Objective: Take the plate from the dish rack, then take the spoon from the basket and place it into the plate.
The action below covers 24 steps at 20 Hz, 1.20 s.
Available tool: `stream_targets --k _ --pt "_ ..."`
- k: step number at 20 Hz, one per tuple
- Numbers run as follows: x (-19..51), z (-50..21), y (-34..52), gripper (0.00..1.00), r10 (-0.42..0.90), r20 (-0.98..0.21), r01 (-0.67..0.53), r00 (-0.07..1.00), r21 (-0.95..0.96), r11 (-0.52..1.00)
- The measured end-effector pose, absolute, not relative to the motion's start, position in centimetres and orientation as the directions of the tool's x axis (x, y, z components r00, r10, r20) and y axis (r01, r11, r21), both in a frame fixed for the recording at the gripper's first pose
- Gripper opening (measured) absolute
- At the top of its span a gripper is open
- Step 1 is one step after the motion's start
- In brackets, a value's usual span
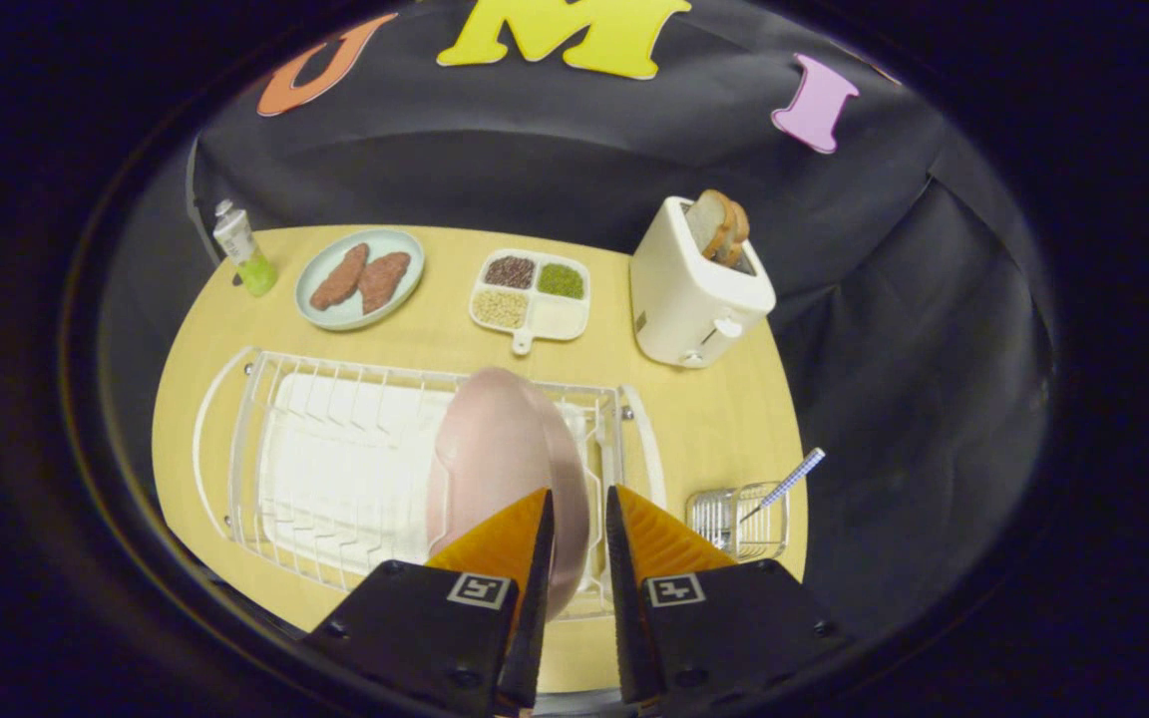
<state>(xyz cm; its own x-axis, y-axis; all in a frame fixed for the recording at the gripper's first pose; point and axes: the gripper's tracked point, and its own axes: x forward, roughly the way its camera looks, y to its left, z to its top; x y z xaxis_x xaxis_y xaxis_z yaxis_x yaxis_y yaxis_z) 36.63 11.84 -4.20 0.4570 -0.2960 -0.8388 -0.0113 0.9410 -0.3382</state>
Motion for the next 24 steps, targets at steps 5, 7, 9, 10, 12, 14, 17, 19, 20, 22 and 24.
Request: stream_targets --k 5,7,9,10,12,14,17,19,20,22,24 --pt "36.5 -4.2 12.6 0.25 -0.343 -0.812 0.024 0.471 -0.377 0.926" --pt "36.4 -3.2 13.1 0.22 -0.372 -0.785 0.037 0.495 -0.409 0.912" --pt "36.5 -2.1 13.3 0.2 -0.402 -0.743 0.08 0.535 -0.429 0.9" --pt "36.4 -1.8 13.3 0.19 -0.418 -0.728 0.097 0.543 -0.44 0.893" --pt "36.1 -1.0 13.2 0.18 -0.427 -0.707 0.114 0.564 -0.446 0.888" --pt "35.8 -0.5 13.2 0.18 -0.41 -0.698 0.123 0.588 -0.424 0.897" --pt "34.7 0.5 13.6 0.18 -0.346 -0.705 0.12 0.62 -0.35 0.929" --pt "33.8 1.0 13.4 0.18 -0.324 -0.705 0.114 0.63 -0.329 0.937" --pt "32.9 1.4 13.3 0.18 -0.308 -0.707 0.098 0.636 -0.322 0.942" --pt "31.3 1.8 13.1 0.18 -0.278 -0.713 0.085 0.644 -0.294 0.952" --pt "29.1 2.2 12.6 0.18 -0.242 -0.713 0.062 0.658 -0.269 0.961"
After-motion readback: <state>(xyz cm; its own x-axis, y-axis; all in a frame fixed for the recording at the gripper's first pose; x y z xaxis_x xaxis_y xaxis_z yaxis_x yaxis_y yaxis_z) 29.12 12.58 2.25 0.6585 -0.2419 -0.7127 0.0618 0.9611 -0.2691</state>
